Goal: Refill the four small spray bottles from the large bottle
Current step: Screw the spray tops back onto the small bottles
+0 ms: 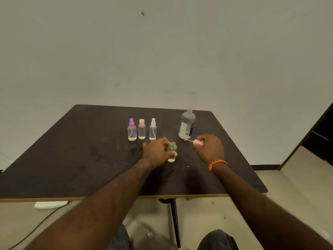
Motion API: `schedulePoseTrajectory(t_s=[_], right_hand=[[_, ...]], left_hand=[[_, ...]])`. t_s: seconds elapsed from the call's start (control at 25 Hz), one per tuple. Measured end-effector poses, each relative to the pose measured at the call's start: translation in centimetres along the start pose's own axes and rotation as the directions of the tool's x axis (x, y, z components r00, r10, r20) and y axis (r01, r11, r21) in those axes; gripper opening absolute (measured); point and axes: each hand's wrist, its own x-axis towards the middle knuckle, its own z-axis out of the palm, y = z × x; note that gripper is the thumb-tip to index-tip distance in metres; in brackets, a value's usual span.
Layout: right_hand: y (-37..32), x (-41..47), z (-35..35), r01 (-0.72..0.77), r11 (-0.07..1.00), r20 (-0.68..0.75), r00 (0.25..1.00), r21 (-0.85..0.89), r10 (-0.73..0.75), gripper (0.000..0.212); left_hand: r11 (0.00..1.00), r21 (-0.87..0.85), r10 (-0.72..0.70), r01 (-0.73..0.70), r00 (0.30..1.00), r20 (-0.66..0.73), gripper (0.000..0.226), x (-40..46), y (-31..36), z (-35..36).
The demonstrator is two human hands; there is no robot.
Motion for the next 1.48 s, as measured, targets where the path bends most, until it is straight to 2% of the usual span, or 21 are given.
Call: schedulePoseTrajectory(t_s=[0.12, 0.2, 0.36, 0.44, 0.6, 0.96, 1.16, 1.36, 1.48], right_hand=[[-3.4, 0.8, -3.2, 0.075, 0.989, 0.022, 0.997, 0.124, -0.078, 0.025], [-5.4, 1.2, -5.5, 0.121, 0.985, 0.097, 0.986, 0.124, -0.133, 0.026], [-8.2, 0.6, -7.5, 0.294, 0.954, 0.206, 0.938, -0.053, -0.277, 0.026], [-8.9, 0.2, -7.2, 0.364, 0.922, 0.207, 0.920, -0.131, -0.334, 0.027], [-9.5, 0.7, -6.0, 0.416, 0.892, 0.199, 0.903, -0.176, -0.382, 0.025], [-10.4, 1.7, -5.3, 0.401, 0.900, 0.300, 0.891, -0.170, -0.340, 0.022], [-11.5, 1.4, -6.5, 0.375, 0.905, 0.184, 0.922, -0.199, -0.342, 0.022], [-11.5, 1.4, -5.0, 0.381, 0.881, 0.334, 0.899, -0.281, -0.283, 0.015], [-10.2, 1.3, -2.9, 0.370, 0.898, 0.412, 0.876, -0.239, -0.252, 0.020]], left_hand=[[1.000, -0.011, -0.016, 0.016, 1.000, 0.005, 0.036, 0.2, 0.1, -0.2], [1.000, -0.014, -0.027, 0.028, 0.999, 0.018, 0.038, 0.3, 0.1, -0.2], [0.999, -0.046, -0.028, 0.029, 0.999, 0.021, 0.040, 0.5, -0.2, 0.1], [0.998, -0.058, -0.031, 0.032, 0.999, 0.025, 0.039, 0.6, -0.3, 0.3], [0.998, -0.046, -0.032, 0.033, 0.999, 0.018, 0.039, 0.6, -0.1, 0.3], [0.999, -0.022, -0.040, 0.040, 0.999, 0.009, 0.039, 0.3, -0.2, 0.3], [0.999, -0.038, -0.027, 0.027, 1.000, -0.003, 0.041, 0.3, -0.3, 0.3], [0.999, -0.025, -0.024, 0.024, 1.000, -0.010, 0.039, 0.0, 0.0, 0.1], [0.999, -0.040, -0.031, 0.030, 0.999, -0.018, 0.039, -0.2, 0.1, 0.0]])
